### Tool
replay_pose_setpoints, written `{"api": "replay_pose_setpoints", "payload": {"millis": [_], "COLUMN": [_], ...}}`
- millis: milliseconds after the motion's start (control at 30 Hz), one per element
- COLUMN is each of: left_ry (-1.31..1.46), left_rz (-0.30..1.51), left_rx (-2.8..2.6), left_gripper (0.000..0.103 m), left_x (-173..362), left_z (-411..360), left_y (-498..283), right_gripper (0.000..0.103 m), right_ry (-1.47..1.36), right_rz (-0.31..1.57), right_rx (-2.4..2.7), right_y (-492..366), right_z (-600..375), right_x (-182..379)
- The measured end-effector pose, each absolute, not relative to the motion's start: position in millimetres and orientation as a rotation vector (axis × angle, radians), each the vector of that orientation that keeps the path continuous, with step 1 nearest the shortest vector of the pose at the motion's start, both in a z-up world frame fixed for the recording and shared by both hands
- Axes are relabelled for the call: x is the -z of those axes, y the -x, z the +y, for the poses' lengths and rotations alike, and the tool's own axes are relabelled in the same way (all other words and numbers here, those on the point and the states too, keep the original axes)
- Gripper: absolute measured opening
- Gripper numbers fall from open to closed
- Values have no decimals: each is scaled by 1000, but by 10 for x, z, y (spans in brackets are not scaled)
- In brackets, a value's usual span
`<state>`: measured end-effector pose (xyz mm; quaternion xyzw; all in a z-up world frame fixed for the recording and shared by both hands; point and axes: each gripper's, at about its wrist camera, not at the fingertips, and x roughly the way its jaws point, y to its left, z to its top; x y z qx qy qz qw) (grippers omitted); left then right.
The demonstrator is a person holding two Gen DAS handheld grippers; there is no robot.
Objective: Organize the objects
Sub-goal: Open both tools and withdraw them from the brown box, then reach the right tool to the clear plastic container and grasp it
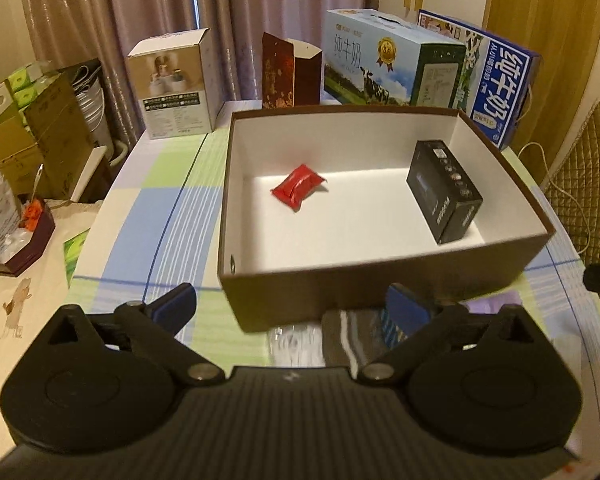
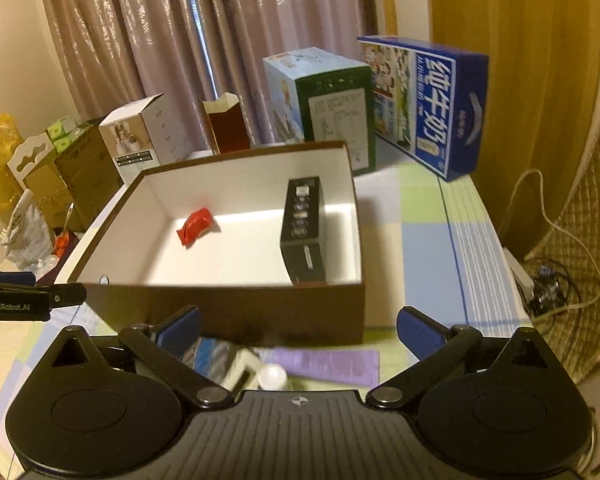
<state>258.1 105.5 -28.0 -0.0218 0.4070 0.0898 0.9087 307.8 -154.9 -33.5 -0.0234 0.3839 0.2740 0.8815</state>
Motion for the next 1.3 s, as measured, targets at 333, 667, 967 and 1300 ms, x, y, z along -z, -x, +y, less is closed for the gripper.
{"api": "replay_pose_setpoints", "payload": {"millis": [333, 667, 967, 1300], "left_ry": [56, 58, 57, 56], "left_rz": [886, 927, 937, 936], "left_rx": [-184, -172, -159, -148], "left_gripper": [100, 100, 100, 100], "left_x": [360, 487, 554, 652], "left_z": [947, 819, 734, 680], "left_y": [-2237, -2116, -2093, -2104], "right_gripper": [101, 101, 101, 96], "right_ry": [-13, -18, -18, -38], "right_rz": [873, 948, 981, 978], "right_rx": [-493, -423, -387, -363], "right_y": [-2767, -2660, -2601, -2688], "right_z": [-2024, -2294, -2359, -2394], "right_x": [446, 574, 794, 1002]}}
